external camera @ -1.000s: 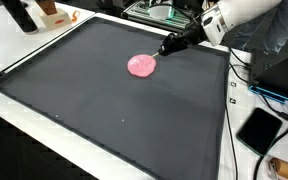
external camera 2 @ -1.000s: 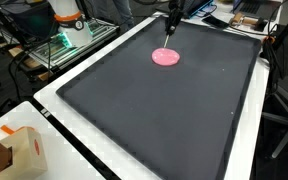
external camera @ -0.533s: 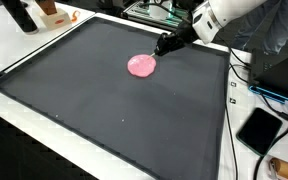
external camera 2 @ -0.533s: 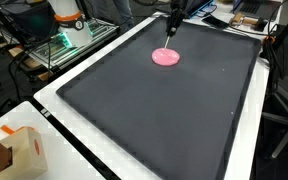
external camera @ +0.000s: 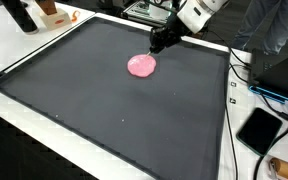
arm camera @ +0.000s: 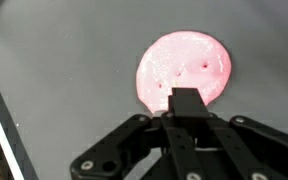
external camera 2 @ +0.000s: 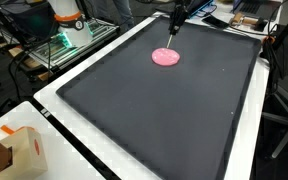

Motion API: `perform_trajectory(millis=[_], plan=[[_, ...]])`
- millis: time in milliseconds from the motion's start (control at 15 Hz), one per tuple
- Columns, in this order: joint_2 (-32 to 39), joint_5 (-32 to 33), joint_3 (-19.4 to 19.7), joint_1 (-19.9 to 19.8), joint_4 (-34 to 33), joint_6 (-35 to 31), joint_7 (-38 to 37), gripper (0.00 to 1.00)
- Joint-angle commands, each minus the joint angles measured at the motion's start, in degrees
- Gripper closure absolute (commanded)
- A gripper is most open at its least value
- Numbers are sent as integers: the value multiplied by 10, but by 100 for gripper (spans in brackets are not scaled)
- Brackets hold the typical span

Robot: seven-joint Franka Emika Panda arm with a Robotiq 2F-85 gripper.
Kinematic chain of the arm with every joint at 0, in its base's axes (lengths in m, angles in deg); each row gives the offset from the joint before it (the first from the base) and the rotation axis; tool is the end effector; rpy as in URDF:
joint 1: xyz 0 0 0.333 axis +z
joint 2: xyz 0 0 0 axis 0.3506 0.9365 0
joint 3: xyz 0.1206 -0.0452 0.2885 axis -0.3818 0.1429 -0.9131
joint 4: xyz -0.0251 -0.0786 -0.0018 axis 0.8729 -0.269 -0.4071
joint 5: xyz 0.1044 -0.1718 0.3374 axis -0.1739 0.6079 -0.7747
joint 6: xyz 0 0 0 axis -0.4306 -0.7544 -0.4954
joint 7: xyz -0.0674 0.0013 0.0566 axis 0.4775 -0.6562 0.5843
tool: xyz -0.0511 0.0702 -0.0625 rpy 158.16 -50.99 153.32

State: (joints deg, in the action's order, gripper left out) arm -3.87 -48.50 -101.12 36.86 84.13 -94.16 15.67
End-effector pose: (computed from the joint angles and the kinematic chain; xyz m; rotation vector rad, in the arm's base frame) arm 0.5144 0.2554 0.2702 2.3493 1.0623 -0.1900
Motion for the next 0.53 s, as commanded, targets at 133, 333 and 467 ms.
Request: perform_trajectory(millis=[133, 333, 467], plan=[[-64, -91, 11, -40, 47, -60, 85, 97], [-94, -143, 17, -56, 63, -77, 134, 97], [-115, -169, 22, -63, 72, -78, 163, 97]])
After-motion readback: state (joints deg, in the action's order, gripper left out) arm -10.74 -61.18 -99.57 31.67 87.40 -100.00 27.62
